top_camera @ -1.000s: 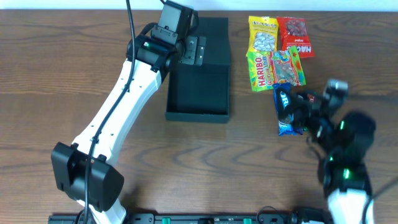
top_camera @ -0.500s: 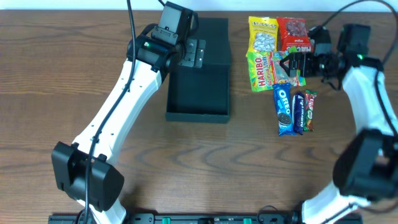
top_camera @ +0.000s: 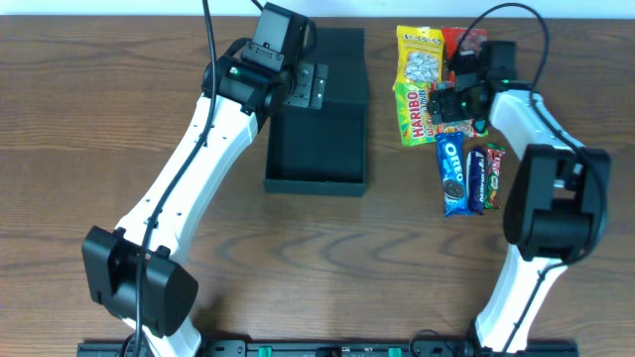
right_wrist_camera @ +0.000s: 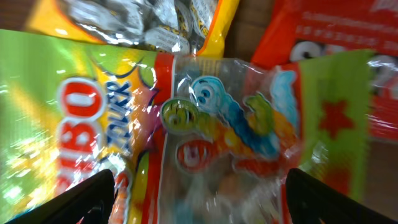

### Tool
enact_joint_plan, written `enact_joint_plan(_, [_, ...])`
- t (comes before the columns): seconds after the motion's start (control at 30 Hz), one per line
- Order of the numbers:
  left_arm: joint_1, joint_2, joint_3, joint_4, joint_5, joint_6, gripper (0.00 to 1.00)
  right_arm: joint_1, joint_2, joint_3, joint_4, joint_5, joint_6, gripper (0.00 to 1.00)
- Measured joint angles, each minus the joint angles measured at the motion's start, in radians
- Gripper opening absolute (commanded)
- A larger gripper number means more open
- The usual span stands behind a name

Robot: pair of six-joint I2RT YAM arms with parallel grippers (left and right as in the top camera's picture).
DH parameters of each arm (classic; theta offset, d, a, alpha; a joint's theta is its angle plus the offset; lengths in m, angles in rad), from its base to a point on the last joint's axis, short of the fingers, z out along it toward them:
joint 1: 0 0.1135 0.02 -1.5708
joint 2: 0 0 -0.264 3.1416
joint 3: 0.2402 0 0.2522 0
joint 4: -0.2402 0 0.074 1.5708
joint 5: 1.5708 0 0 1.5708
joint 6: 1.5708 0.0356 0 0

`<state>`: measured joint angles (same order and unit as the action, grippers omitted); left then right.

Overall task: Pack container
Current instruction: 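Reach the right gripper to the green Haribo bag and grasp it, then carry the Haribo bag with the right gripper and drop it in the box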

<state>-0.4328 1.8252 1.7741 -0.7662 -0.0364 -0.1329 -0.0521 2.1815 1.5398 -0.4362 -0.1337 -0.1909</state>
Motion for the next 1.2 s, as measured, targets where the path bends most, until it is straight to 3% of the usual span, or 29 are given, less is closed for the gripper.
enact_joint_plan(0.1, [0.001, 0.000, 0.000, -0.015, 0.000, 0.000, 0.95, 0.017, 0.027, 0.017, 0.014, 0.044, 0.015, 0.68])
enact_joint_plan(0.13, [0.001, 0.000, 0.000, -0.020, 0.000, 0.000, 0.95, 0.020, 0.036, 0.027, 0.018, 0.056, 0.023, 0.48])
enact_joint_plan(0.27, [0.009, 0.000, 0.000, -0.042, 0.000, 0.000, 0.95, 0.023, 0.050, 0.050, 0.015, 0.073, 0.056, 0.14])
enact_joint_plan(0.33, [0.014, 0.000, 0.000, -0.043, 0.000, 0.000, 0.95, 0.024, 0.050, 0.055, 0.012, 0.075, 0.066, 0.01])
enact_joint_plan(0.8, [0.075, 0.000, 0.000, -0.045, 0.000, 0.000, 0.95, 0.024, -0.021, 0.066, -0.123, 0.011, 0.102, 0.01])
enact_joint_plan(1.03, [0.151, -0.017, 0.000, -0.043, 0.002, 0.007, 0.95, 0.039, -0.301, 0.062, -0.118, -0.242, -0.033, 0.01])
enact_joint_plan(1.2, [0.262, -0.097, 0.000, -0.043, 0.004, 0.011, 0.95, 0.162, -0.406, 0.074, -0.164, -0.425, -0.137, 0.01])
